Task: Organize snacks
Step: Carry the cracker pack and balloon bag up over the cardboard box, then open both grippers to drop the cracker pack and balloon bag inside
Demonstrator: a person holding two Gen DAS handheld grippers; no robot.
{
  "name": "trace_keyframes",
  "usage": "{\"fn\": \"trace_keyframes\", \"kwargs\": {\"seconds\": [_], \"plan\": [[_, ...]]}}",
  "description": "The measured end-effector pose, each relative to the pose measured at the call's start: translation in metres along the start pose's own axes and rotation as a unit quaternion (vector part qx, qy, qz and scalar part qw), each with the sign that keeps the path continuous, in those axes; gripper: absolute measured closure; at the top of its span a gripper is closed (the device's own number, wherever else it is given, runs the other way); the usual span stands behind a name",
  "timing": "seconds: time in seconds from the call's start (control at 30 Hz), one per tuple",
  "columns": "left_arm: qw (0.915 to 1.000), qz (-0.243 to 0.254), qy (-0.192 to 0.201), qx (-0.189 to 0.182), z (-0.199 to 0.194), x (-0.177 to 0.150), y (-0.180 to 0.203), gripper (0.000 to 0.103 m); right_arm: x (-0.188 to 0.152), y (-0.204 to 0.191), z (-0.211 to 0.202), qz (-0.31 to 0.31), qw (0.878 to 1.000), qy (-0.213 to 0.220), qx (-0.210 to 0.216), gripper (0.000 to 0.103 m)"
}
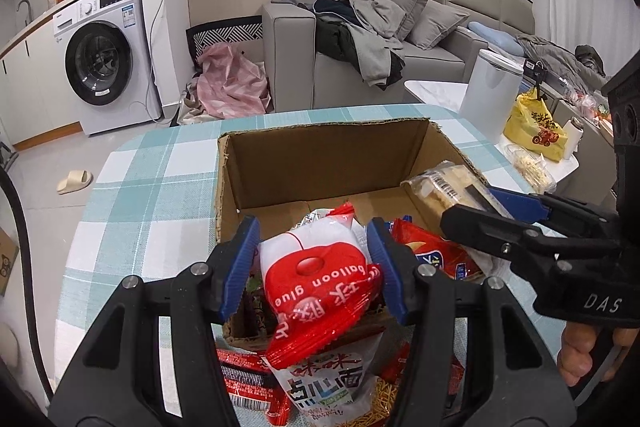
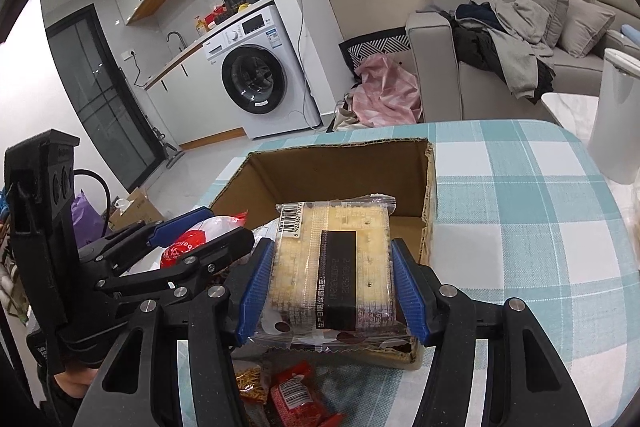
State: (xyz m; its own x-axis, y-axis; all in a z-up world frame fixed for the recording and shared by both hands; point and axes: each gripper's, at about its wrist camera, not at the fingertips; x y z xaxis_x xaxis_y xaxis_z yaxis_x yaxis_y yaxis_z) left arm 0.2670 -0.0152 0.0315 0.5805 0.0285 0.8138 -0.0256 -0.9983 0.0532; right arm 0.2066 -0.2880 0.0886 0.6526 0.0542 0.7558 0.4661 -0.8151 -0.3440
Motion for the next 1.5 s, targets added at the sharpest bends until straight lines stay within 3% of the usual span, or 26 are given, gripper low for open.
{"fn": "trace_keyframes", "kwargs": {"seconds": [0.27, 0.33, 0.8, 0.9, 1.07, 1.2, 1.27, 1.3, 1.37, 1.5], "plan": [[1.0000, 0.002, -0.007, -0.003, 0.020, -0.004, -0.005, 0.050, 0.005, -0.004, 0.010, -0.013, 1.000, -0.008, -0.021, 0.045], [0.9999, 0.004, -0.013, -0.001, 0.024, -0.003, -0.006, 0.056, 0.006, -0.005, 0.011, -0.021, 0.999, -0.009, -0.026, 0.045], [0.9998, 0.008, -0.018, 0.002, 0.026, -0.001, -0.004, 0.057, 0.008, 0.006, 0.013, -0.009, 1.000, 0.007, -0.019, 0.044], [0.9998, 0.006, -0.021, -0.001, 0.023, -0.002, -0.001, 0.051, 0.010, 0.012, 0.011, 0.003, 1.000, 0.009, -0.004, 0.044], [0.9998, 0.000, -0.015, -0.015, 0.009, -0.002, -0.001, 0.020, 0.014, 0.014, -0.007, 0.003, 1.000, 0.030, -0.002, 0.033], [0.9998, 0.001, -0.011, -0.017, -0.006, -0.003, -0.001, 0.018, 0.014, 0.015, -0.023, 0.001, 0.999, 0.037, -0.011, 0.022], [0.9997, -0.003, -0.013, -0.019, -0.014, -0.005, -0.003, 0.013, 0.011, 0.016, -0.031, 0.003, 0.999, 0.036, -0.008, 0.006], [0.9997, -0.004, -0.013, -0.019, -0.018, -0.007, -0.004, 0.010, 0.008, 0.016, -0.035, 0.004, 0.999, 0.032, -0.007, 0.003], [0.9998, -0.007, -0.007, -0.018, -0.030, -0.013, -0.007, 0.001, 0.002, 0.016, -0.040, 0.001, 1.000, 0.024, -0.010, 0.001], [0.9999, -0.011, 0.000, -0.012, -0.054, -0.025, -0.012, 0.001, -0.015, 0.014, -0.046, -0.007, 1.000, -0.005, -0.007, 0.000]]}}
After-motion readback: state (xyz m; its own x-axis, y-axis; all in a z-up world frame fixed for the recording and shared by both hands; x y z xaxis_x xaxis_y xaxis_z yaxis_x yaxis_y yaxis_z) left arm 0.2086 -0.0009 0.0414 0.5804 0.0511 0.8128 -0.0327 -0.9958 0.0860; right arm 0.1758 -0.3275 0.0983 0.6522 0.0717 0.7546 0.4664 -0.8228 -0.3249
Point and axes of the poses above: each gripper's, at about its wrist camera, not at the fingertips, and z roughly the way its jaws point, y to its right, x to its top, and after that the axes turned 5 degrees about y, right-handed
